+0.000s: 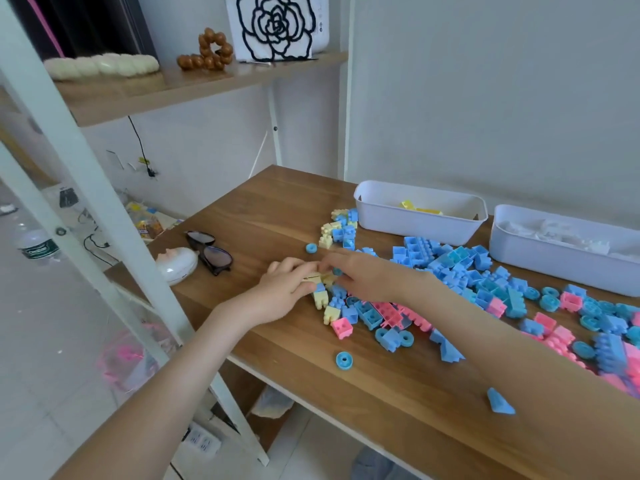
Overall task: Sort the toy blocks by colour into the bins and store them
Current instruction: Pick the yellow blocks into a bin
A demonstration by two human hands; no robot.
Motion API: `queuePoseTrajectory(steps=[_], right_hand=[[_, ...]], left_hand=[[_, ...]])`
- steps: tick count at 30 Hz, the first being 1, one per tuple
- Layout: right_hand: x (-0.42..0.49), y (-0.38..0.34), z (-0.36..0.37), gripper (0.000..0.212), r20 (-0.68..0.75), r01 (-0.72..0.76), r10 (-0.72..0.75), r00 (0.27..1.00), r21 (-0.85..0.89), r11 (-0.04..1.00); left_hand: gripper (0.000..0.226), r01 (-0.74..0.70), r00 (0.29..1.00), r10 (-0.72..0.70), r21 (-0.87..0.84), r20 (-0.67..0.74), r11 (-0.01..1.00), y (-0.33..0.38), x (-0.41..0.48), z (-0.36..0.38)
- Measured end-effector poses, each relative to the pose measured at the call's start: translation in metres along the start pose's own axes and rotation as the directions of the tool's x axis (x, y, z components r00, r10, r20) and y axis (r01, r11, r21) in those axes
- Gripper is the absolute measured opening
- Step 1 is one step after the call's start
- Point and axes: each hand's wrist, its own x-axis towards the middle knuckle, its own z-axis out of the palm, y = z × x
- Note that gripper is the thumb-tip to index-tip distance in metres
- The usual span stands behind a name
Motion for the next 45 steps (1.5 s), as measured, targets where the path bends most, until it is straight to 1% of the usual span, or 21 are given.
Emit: queuePoseTrajectory(steps=[3, 5, 7, 10, 13, 17, 19, 21, 24, 26, 29, 31, 33, 35, 37, 38, 40, 41, 43, 44, 45], right_hand=[[-0.006, 0.000, -0.003, 0.022, -0.005, -0.037, 0.037, 0.999, -0.034, 0.999], [-0.009, 0.003, -0.003, 0.018, 0.000, -0.034, 0.034, 0.999, -0.179, 0.983], [-0.012, 0.005, -0.001, 0.024, 0.017, -0.024, 0.029, 0.999, -0.270, 0.963], [-0.013, 0.003, -0.002, 0.024, -0.010, -0.033, 0.032, 0.999, -0.277, 0.960], [-0.013, 0.000, -0.003, 0.028, -0.022, -0.067, 0.063, 0.998, -0.368, 0.928], [-0.015, -0.001, -0.002, 0.026, -0.056, -0.053, 0.033, 0.998, -0.405, 0.913], [-0.015, 0.002, -0.002, 0.034, -0.025, -0.031, 0.023, 0.999, -0.397, 0.917], [-0.016, 0.004, -0.003, 0.046, 0.058, -0.024, 0.046, 0.997, -0.331, 0.943], [-0.017, 0.005, -0.008, 0.048, 0.167, -0.059, 0.099, 0.981, -0.227, 0.972], [-0.016, 0.005, -0.009, 0.047, 0.174, -0.108, 0.148, 0.974, -0.218, 0.970], [-0.013, 0.003, -0.010, 0.037, 0.108, -0.153, 0.189, 0.976, -0.277, 0.948], [-0.016, 0.001, -0.011, 0.028, -0.007, -0.139, 0.144, 0.990, -0.309, 0.941], [-0.022, -0.001, -0.016, 0.026, -0.180, -0.133, 0.100, 0.979, -0.182, 0.974], [-0.026, 0.001, -0.024, 0.024, -0.322, -0.115, 0.120, 0.939, 0.033, 0.993], [-0.029, 0.006, -0.031, 0.021, -0.395, -0.110, 0.184, 0.900, 0.202, 0.973], [-0.029, 0.008, -0.032, 0.018, -0.408, -0.106, 0.243, 0.880, 0.330, 0.938], [-0.030, 0.009, -0.035, 0.011, -0.366, -0.040, 0.355, 0.860, 0.645, 0.763], [-0.031, 0.010, -0.037, 0.008, -0.327, 0.003, 0.369, 0.870, 0.752, 0.659], [-0.033, 0.017, -0.038, 0.004, -0.275, 0.053, 0.328, 0.904, 0.832, 0.553], [-0.033, 0.022, -0.038, 0.006, -0.255, 0.062, 0.304, 0.918, 0.850, 0.523], [-0.033, 0.026, -0.038, 0.011, -0.239, 0.065, 0.293, 0.926, 0.864, 0.499]], left_hand=[[0.045, -0.022, 1.000, 0.022, 0.078, -0.005, 0.997, -0.006, 0.000, -0.002], [0.050, -0.043, 0.998, 0.053, 0.236, -0.037, 0.971, -0.011, -0.001, 0.000], [0.057, -0.039, 0.997, 0.059, 0.321, -0.052, 0.946, -0.014, -0.003, 0.003], [0.055, -0.041, 0.992, 0.070, 0.259, -0.103, 0.965, -0.014, -0.002, 0.008], [0.045, -0.043, 0.982, 0.077, 0.190, -0.175, 0.981, -0.010, -0.001, 0.009], [0.033, 0.055, 0.962, 0.006, 0.216, -0.274, 0.975, -0.006, -0.004, 0.005], [0.030, 0.089, 0.957, -0.023, 0.216, -0.289, 0.972, -0.003, -0.005, 0.004], [0.028, 0.111, 0.954, -0.056, 0.172, -0.295, 0.979, -0.002, -0.006, 0.003], [0.027, 0.127, 0.955, -0.113, 0.032, -0.275, 0.991, 0.002, -0.006, -0.001], [0.030, 0.125, 0.958, -0.121, 0.000, -0.260, 0.992, 0.005, -0.004, -0.004], [0.034, 0.134, 0.952, -0.123, 0.020, -0.279, 0.991, 0.013, 0.000, -0.006], [0.037, 0.112, 0.952, -0.088, 0.064, -0.293, 0.992, 0.024, 0.004, -0.006], [0.036, 0.066, 0.946, -0.052, 0.034, -0.321, 0.997, 0.037, 0.006, -0.008], [0.034, 0.010, 0.952, -0.047, -0.122, -0.302, 0.992, 0.050, 0.008, -0.015], [0.036, -0.027, 0.973, -0.067, -0.398, -0.220, 0.917, 0.059, 0.014, -0.021], [0.037, -0.029, 0.985, -0.072, -0.557, -0.159, 0.830, 0.063, 0.016, -0.024], [0.031, -0.001, 0.999, -0.040, -0.796, -0.031, 0.606, 0.070, 0.021, -0.026], [0.026, 0.024, 1.000, -0.012, -0.871, 0.021, 0.490, 0.072, 0.022, -0.026], [0.022, 0.099, 0.992, 0.051, -0.951, 0.119, 0.293, 0.075, 0.025, -0.027], [0.022, 0.134, 0.984, 0.084, -0.962, 0.158, 0.236, 0.076, 0.027, -0.028], [0.023, 0.159, 0.976, 0.112, -0.964, 0.186, 0.215, 0.076, 0.030, -0.029]])
